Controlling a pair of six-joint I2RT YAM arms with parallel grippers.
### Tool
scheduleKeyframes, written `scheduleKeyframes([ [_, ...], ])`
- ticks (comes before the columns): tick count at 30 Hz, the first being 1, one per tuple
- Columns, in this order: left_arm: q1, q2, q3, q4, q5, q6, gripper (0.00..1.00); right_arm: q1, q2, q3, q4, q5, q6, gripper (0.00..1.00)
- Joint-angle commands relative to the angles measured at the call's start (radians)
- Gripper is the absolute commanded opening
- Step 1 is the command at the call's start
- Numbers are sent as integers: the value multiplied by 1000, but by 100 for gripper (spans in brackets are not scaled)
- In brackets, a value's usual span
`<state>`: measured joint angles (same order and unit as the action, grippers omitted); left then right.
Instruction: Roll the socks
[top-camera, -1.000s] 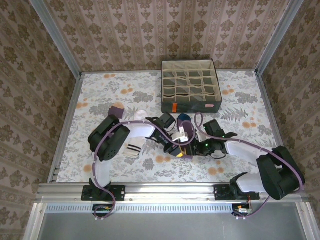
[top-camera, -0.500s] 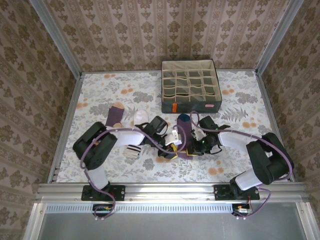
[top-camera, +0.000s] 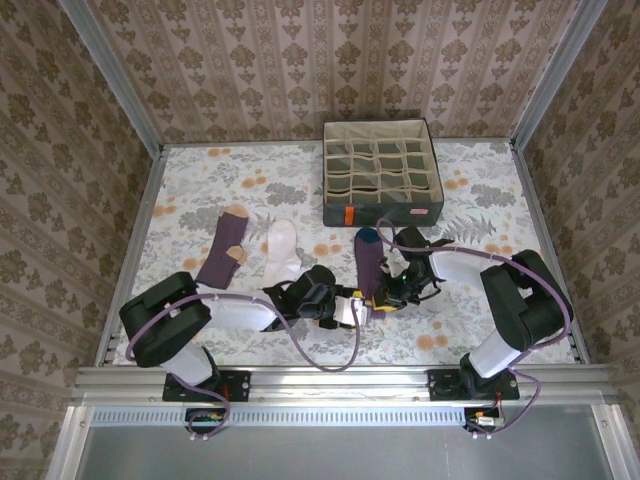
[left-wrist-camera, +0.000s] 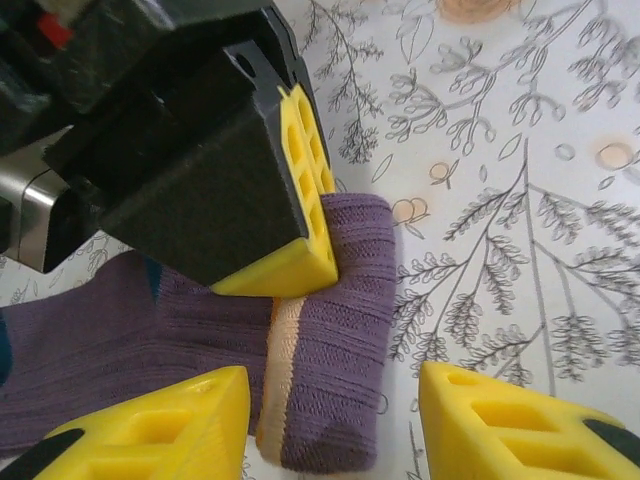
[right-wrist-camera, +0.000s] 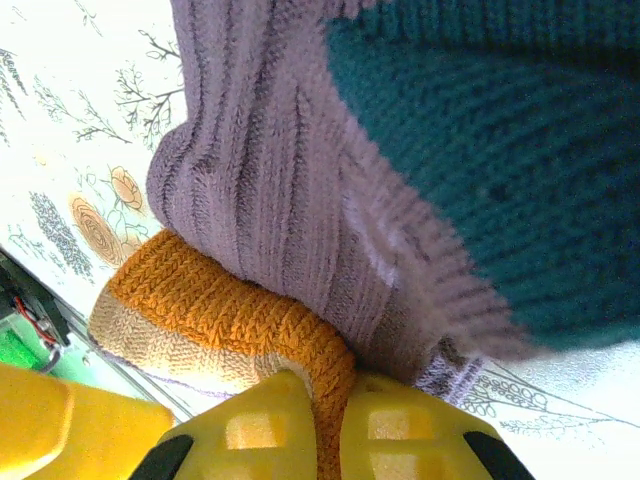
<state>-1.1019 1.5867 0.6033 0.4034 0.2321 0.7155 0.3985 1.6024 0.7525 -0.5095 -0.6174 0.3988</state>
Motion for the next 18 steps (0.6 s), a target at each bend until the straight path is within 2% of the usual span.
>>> scheduleKeyframes([
  [1, -22, 61, 52, 16, -65, 73, 42, 2, 54, -18, -66, 72, -20, 0],
  [6, -30, 140, 128, -87, -55, 74, 32, 2, 65, -16, -61, 49, -25, 1],
  [12, -19, 193, 196, -277, -27, 35, 2, -2, 45, -25, -39, 12, -28, 8],
  [15, 7, 200, 227, -375, 50, -17, 0, -9, 10, -37, -32, -9, -33, 21],
  [17, 33, 208, 250, -433, 133, -62, 0, -19, -39, -53, 6, -18, -31, 37],
  [18, 45, 212, 260, -453, 166, -85, 0, -24, -64, -61, 16, -23, -28, 40],
])
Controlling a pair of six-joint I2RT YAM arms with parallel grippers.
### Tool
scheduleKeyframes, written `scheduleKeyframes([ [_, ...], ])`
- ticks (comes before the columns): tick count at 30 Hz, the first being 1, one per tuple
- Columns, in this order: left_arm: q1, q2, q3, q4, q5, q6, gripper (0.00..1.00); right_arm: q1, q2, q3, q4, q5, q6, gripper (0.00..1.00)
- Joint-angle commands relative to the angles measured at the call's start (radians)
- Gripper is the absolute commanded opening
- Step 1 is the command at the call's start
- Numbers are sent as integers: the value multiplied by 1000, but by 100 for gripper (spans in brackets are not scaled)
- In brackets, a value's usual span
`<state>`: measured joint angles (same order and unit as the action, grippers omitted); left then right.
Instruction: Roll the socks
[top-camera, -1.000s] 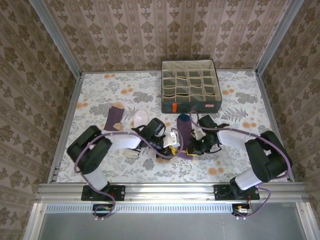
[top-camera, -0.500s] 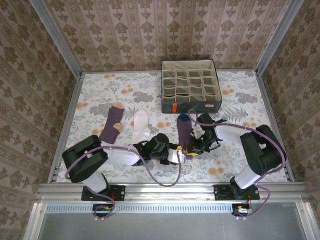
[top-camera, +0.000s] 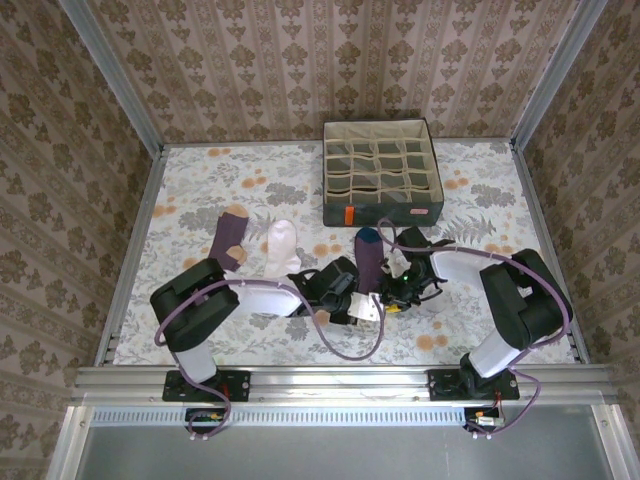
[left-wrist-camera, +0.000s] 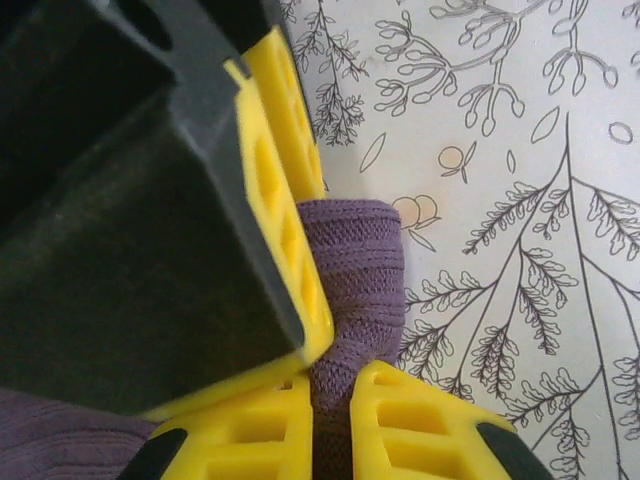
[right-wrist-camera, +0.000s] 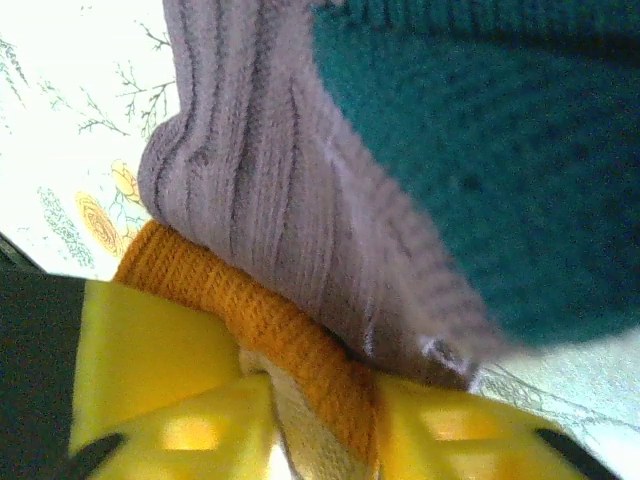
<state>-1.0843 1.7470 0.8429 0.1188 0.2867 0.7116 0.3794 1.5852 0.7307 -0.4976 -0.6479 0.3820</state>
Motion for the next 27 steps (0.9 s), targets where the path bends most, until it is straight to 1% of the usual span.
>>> scheduleKeyframes([
  [1, 42, 60, 32, -191, 154, -106, 0, -11, -77, -51, 16, -1, -12, 45],
  [3, 63, 77, 59, -234, 223, -149, 0, -16, -135, -74, 41, -8, -20, 50],
  [6, 87, 112, 103, -290, 327, -217, 0, -22, -232, -115, 62, 29, -20, 53],
  [7, 94, 124, 116, -303, 349, -239, 0, -22, -254, -127, 71, 38, -15, 53],
  [8, 102, 138, 131, -318, 405, -264, 0, -22, -277, -142, 81, 46, -8, 53],
  [12, 142, 185, 183, -349, 537, -360, 0, -20, -342, -186, 111, 91, 13, 54],
  [15, 168, 214, 212, -357, 610, -425, 0, -19, -361, -204, 132, 103, 15, 54],
  [18, 192, 243, 236, -355, 658, -485, 0, -15, -354, -208, 151, 104, 17, 53],
  [21, 208, 261, 237, -314, 677, -542, 0, -9, -320, -209, 178, 81, 25, 53],
  [24, 215, 273, 231, -275, 672, -583, 0, 3, -275, -214, 217, 53, 44, 52],
  [27, 222, 284, 230, -261, 654, -610, 0, 21, -238, -212, 237, 40, 54, 48],
])
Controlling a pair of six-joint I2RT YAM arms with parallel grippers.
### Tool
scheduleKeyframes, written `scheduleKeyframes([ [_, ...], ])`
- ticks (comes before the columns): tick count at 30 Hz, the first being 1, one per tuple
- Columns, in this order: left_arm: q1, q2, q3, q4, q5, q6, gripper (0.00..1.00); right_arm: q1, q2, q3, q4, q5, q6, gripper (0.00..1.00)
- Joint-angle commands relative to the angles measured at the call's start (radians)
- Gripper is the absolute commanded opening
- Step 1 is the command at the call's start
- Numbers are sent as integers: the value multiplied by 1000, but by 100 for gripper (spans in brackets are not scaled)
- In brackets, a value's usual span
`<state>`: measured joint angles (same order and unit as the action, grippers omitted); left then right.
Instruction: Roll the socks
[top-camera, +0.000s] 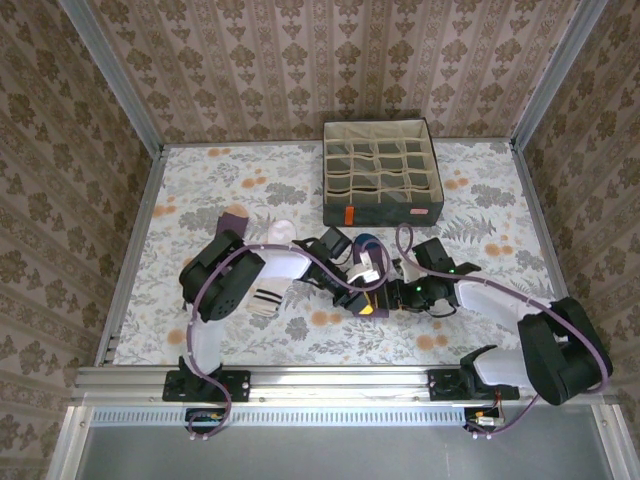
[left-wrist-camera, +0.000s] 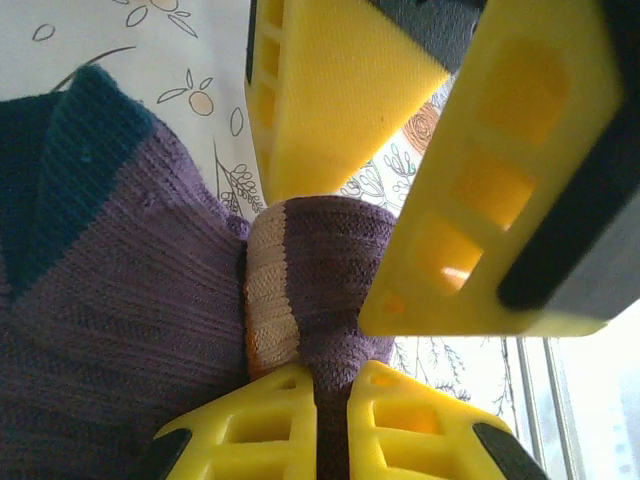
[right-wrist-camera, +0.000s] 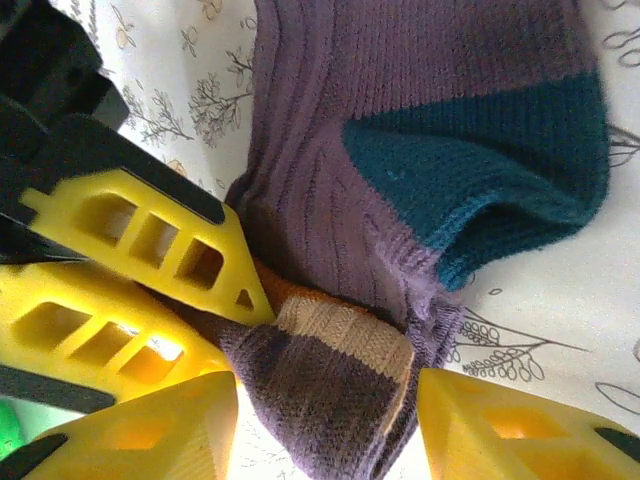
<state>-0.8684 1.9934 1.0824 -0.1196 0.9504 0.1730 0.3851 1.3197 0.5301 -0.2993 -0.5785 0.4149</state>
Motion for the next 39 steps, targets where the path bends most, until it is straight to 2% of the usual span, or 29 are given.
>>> scheduleKeyframes([
  [1, 8, 37, -17, -4, -14, -87, 0, 20, 35, -10, 44, -33, 23, 47],
  [4, 12, 35, -34, 53, -21, -129, 0, 35, 60, -4, 46, -31, 28, 38],
  [7, 9, 15, -54, 87, -44, -117, 0, 39, 95, 15, 11, -10, 28, 17],
  [9, 3, -28, -85, 116, -86, -72, 1, 38, 113, 36, -42, 28, 25, 9],
  [11, -9, -99, -127, 145, -174, -20, 8, 39, 133, 59, -89, 53, 13, 6],
  [14, -47, -231, -196, 180, -329, 112, 15, 37, 159, 83, -126, 58, -1, 5],
  [18, -101, -380, -323, 327, -511, 265, 28, 31, 195, 107, -157, 57, -13, 4],
  [22, -195, -472, -445, 468, -692, 465, 30, 29, 218, 130, -180, 48, -20, 3],
  [25, -262, -473, -473, 514, -820, 571, 31, 26, 235, 143, -197, 44, -26, 3],
  [32, -333, -355, -426, 502, -942, 670, 32, 25, 263, 163, -216, 27, -37, 4],
  [37, -343, -264, -391, 491, -978, 649, 33, 22, 278, 168, -224, 2, -43, 4],
  [39, -343, -240, -384, 471, -988, 626, 30, 19, 278, 166, -221, -15, -42, 4],
])
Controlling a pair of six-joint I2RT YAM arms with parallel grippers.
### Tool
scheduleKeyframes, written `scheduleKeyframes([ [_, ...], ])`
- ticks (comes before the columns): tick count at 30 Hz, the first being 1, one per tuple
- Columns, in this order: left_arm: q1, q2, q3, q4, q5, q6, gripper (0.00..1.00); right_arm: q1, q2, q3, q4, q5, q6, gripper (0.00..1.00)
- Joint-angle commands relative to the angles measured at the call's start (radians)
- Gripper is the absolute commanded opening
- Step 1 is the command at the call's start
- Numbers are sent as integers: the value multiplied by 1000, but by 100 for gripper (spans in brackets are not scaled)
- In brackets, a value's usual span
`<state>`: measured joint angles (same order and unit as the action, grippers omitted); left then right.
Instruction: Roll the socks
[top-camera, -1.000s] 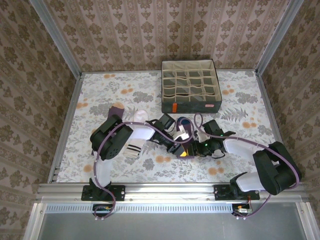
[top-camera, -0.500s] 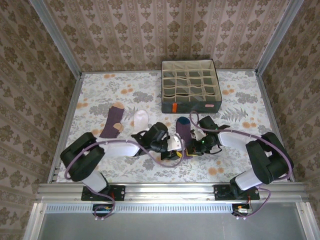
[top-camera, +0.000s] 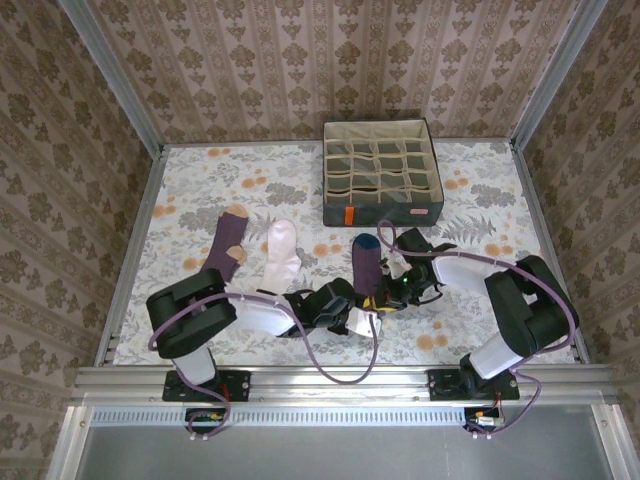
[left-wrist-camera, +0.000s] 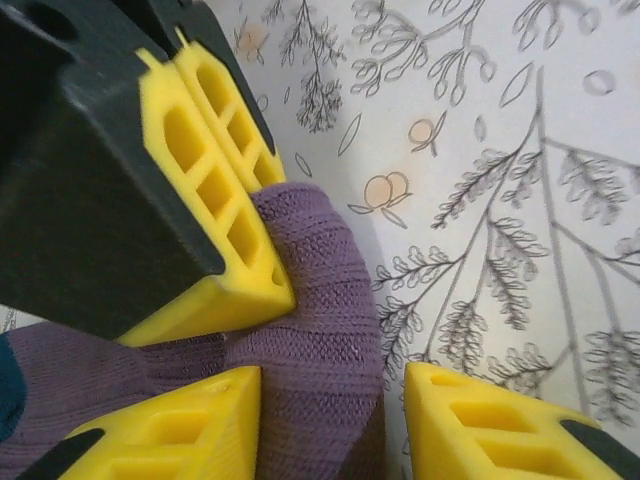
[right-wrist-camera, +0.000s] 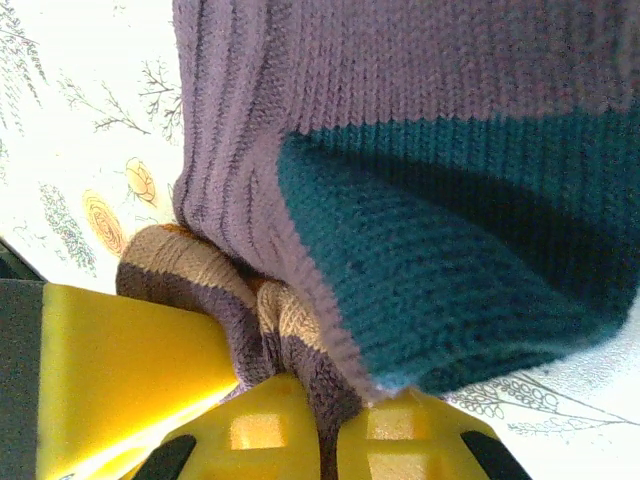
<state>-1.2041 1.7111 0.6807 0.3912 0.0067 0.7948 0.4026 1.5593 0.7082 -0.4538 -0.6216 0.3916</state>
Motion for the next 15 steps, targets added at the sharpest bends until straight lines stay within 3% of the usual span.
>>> scheduleKeyframes([
  [1, -6, 50, 25, -68, -47, -16, 26, -1, 36, -15, -64, 16, -20, 5],
  [4, 4, 53, 69, -208, -11, -84, 0, -11, 21, -22, -58, -9, -23, 11],
  [6, 30, 46, 97, -299, 90, -131, 0, -22, -6, -30, -53, -12, -23, 18],
  [8, 69, 41, 122, -365, 233, -192, 0, -29, -65, -41, -45, 24, -18, 36],
  [9, 90, 41, 134, -389, 297, -221, 0, -30, -102, -51, -36, 47, -13, 40],
  [15, 190, 108, 237, -537, 579, -386, 0, -39, -367, -138, 55, 137, 25, 48],
])
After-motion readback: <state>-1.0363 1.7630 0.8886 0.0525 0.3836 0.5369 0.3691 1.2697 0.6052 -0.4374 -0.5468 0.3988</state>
